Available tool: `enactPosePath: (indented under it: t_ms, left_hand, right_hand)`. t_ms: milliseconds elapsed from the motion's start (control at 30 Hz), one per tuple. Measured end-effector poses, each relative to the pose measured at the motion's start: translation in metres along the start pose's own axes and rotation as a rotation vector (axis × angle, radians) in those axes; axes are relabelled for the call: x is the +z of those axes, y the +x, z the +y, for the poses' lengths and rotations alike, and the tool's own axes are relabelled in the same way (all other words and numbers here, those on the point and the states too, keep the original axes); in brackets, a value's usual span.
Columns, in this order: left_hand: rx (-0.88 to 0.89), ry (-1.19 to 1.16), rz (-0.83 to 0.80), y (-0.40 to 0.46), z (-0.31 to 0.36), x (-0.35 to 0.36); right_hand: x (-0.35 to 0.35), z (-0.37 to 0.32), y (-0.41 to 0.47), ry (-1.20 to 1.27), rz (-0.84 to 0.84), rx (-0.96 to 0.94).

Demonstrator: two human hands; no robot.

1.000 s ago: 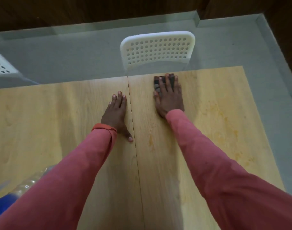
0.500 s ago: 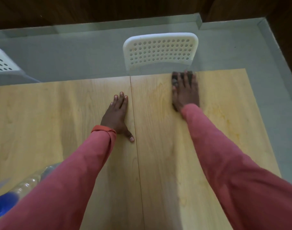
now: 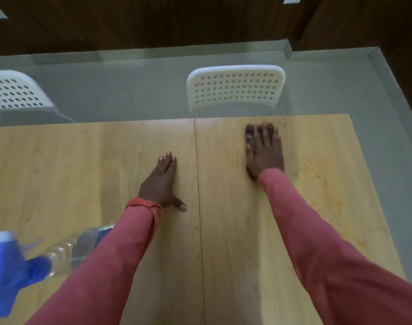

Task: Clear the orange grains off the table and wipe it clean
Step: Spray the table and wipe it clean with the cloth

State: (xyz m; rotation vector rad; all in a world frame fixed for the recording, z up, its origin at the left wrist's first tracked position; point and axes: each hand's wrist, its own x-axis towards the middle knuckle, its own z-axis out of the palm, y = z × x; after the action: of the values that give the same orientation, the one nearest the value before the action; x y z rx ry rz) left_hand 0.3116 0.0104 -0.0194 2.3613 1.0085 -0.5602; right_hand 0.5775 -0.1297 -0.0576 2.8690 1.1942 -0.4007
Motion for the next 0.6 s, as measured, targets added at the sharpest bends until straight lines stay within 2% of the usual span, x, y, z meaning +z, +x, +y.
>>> enactPosePath:
  t_ms: [100, 200, 267, 333, 367, 467, 533, 600]
  left_hand:
    - [-0.012, -0.014, -0.007, 0.001, 0.001, 0.000]
    - [-0.018, -0.040, -0.002, 0.001, 0.001, 0.001]
    - [-0.020, -0.049, 0.016, -0.001, 0.002, 0.002]
    - [-0.019, -0.053, 0.018, -0.001, 0.003, 0.002]
    - [-0.021, -0.061, 0.018, -0.001, 0.003, 0.002]
    - [-0.020, -0.064, 0.024, -0.001, 0.002, 0.002]
    - [-0.013, -0.059, 0.027, 0.000, 0.002, 0.003]
    - [-0.012, -0.059, 0.025, 0.001, 0.001, 0.003]
  right_hand:
    - [-0.008, -0.056, 0.052, -0.040, 0.056, -0.123]
    - [0.001, -0.115, 0.014, -0.093, 0.041, -0.405]
    - [0.010, -0.112, -0.046, -0.085, -0.051, -0.537]
    - [0.024, -0.070, -0.094, -0.083, -0.075, -0.575]
    - [0.028, -0.040, -0.108, -0.098, -0.051, -0.520]
    - [0.021, 0.035, -0.084, -0.148, 0.001, -0.171]
    - [0.002, 0.045, -0.035, -0.072, -0.037, 0.008]
    - [-0.012, 0.023, 0.017, -0.008, 0.005, 0.037]
